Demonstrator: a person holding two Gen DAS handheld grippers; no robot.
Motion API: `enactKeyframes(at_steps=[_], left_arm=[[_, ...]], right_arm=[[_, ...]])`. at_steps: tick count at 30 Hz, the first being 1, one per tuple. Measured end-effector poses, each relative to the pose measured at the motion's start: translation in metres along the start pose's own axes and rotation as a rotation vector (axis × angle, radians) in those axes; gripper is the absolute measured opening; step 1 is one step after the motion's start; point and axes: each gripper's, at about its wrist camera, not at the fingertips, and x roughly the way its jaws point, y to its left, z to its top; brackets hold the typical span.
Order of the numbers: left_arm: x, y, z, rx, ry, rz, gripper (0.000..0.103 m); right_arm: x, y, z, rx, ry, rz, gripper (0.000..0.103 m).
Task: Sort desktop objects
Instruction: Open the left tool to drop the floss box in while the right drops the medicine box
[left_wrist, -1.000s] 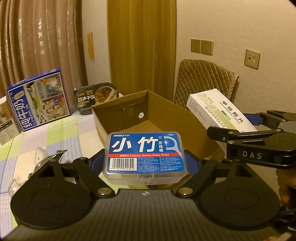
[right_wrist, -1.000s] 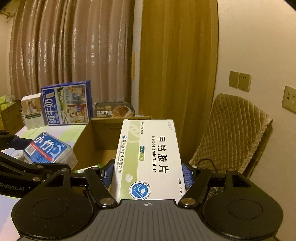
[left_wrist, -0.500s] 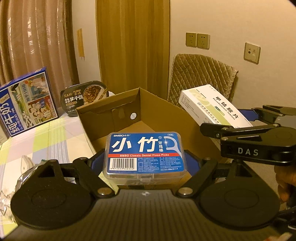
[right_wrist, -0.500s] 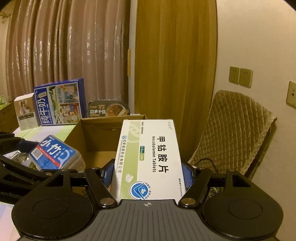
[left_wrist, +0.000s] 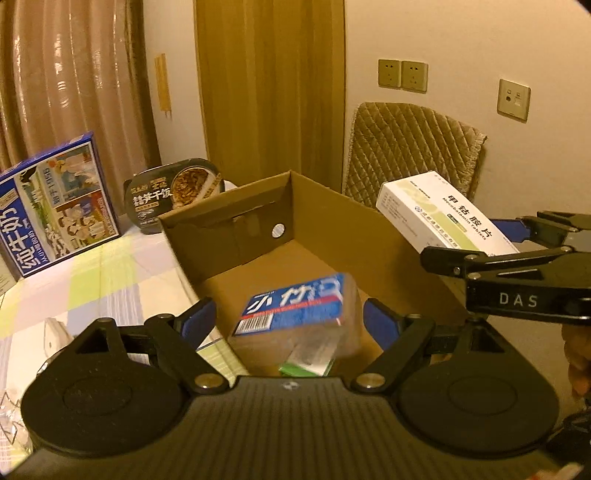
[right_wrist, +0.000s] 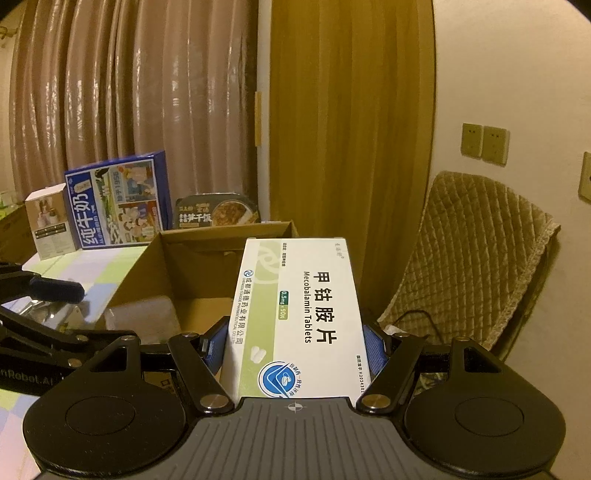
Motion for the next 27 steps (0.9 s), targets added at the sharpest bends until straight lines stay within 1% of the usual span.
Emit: enactKeyframes(at_steps=[13,17,19,20,27], left_arm=[[-0.011,0.012,-0.011,-0.025,0.002,0.015,0.084],[-0.013,0.016,-0.013,-0.035,0.001,0.02,0.084],[-0.015,0.017,-0.013,-0.041,-0.001,0.022,0.084],[-0.016,0.018,-0.014,-0.043,-0.001,0.024,0.084],[-0.028,0.027,-0.023,-0.076,-0.002,0.039,0.084]], right_arm=[[0.009,0.013,0.003,-0.003,0.007,0.039,0.068],[0.013,0.015,0.004,0.009,-0.013,0.088,0.068],[0.014,0.018,0.004,-0.01,-0.018,0.078,0.077],[0.014,0.018,0.004,-0.009,-0.018,0.076,0.079],[-0.002,0.018,-0.009,-0.005,-0.007,0.059,0.082]])
